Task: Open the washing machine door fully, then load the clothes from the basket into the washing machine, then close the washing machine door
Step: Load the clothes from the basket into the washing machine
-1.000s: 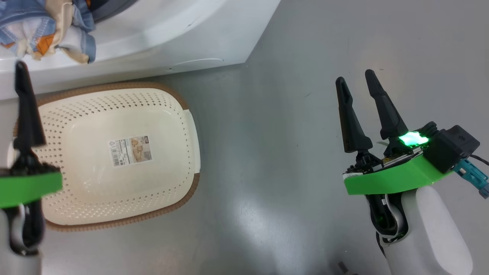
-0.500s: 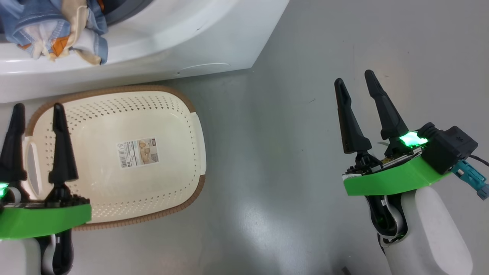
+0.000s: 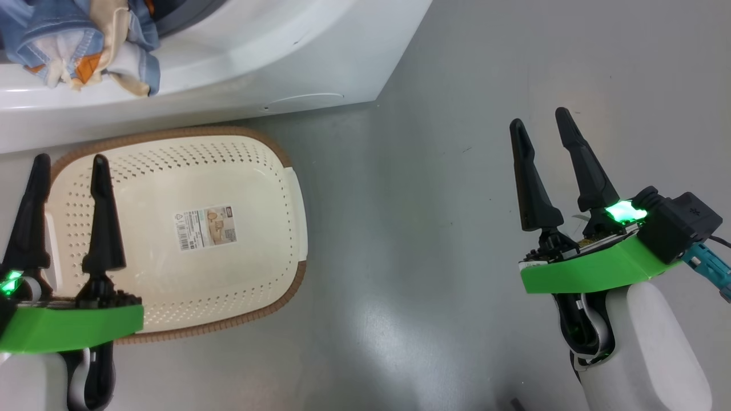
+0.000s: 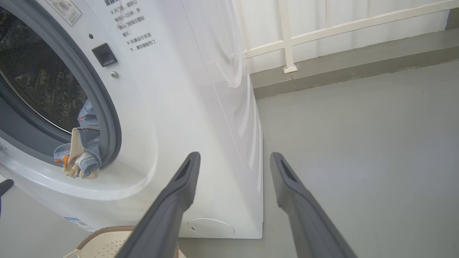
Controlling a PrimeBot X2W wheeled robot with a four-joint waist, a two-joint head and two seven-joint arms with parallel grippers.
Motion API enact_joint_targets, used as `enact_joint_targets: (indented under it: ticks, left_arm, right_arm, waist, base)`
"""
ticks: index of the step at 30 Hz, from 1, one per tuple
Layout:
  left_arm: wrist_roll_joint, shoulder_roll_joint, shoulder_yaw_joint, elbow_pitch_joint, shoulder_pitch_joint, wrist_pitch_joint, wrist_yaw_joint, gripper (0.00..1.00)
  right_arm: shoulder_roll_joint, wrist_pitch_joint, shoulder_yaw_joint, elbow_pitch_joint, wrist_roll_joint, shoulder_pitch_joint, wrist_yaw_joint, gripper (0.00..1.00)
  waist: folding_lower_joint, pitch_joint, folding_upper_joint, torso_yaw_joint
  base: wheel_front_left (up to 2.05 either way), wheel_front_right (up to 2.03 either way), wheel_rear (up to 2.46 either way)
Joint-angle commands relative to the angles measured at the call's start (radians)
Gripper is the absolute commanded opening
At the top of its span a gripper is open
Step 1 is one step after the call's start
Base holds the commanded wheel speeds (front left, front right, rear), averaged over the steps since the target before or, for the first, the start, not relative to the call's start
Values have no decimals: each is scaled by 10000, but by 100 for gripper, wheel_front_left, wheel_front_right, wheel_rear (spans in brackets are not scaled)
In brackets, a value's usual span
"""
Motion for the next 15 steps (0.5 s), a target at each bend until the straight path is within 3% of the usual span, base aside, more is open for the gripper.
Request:
enact_joint_targets:
  ticks: [1,15]
  left_arm:
    - [-1,330,249,-47,-178,-9,-32,100]
    - [-1086,1242,-500,3677,-3227,568,-32,100]
  right_arm:
    - [64,-46,204,-270,34,260,90,100]
    - [64,-46,326,-201,206,141,90,100]
  waist:
    - [0,-6,-1,10]
    - [0,-31,-1,-199]
  base:
    - [0,0,0]
    - [0,0,0]
